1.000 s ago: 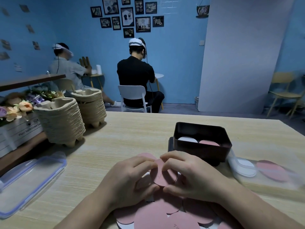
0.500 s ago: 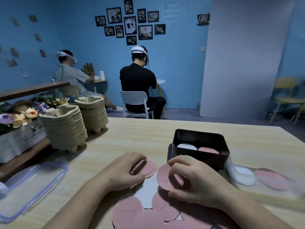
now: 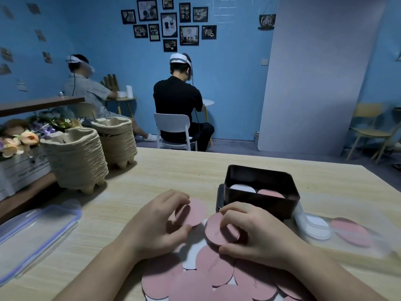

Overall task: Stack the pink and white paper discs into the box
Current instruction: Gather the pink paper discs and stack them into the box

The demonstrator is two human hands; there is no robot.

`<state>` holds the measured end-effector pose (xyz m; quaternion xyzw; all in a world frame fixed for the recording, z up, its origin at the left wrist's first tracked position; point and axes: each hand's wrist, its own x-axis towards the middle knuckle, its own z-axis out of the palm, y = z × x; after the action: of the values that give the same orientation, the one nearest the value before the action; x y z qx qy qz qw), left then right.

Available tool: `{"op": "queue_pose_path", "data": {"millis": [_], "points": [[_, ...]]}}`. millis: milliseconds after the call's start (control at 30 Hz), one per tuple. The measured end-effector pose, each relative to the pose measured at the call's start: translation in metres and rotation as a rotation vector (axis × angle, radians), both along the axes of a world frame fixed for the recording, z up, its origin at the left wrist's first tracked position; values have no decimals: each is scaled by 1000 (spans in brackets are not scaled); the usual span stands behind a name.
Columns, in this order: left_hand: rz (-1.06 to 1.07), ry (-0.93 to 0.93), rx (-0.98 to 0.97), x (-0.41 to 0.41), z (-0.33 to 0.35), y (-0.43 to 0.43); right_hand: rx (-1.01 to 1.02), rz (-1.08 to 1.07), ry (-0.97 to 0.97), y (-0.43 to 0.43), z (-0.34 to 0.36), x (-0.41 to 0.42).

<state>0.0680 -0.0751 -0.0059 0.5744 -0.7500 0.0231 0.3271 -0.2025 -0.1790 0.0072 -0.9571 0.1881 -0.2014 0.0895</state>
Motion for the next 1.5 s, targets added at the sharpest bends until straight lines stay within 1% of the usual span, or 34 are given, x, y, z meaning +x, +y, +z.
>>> {"op": "queue_pose_path", "data": {"millis": [167, 267, 467, 733, 1000, 1167, 1500], "points": [[-61, -154, -103, -18, 5, 0, 25, -12, -48, 1, 0, 2], [-69, -183, -150, -22, 4, -1, 25, 18, -76, 0, -2, 5], [-100, -202, -183, -25, 0, -2, 11, 79, -143, -1, -6, 8], [-139, -172, -214, -30, -1, -3, 20, 99, -182, 0, -8, 10], [-180, -8, -188, -26, -2, -2, 5, 98, -254, 0, -7, 9], [-206, 11, -218, -29, 0, -3, 22, 107, -290, 1, -5, 8], [-200, 73, -167, -27, -1, -4, 85, 104, -303, -1, -6, 8]]}}
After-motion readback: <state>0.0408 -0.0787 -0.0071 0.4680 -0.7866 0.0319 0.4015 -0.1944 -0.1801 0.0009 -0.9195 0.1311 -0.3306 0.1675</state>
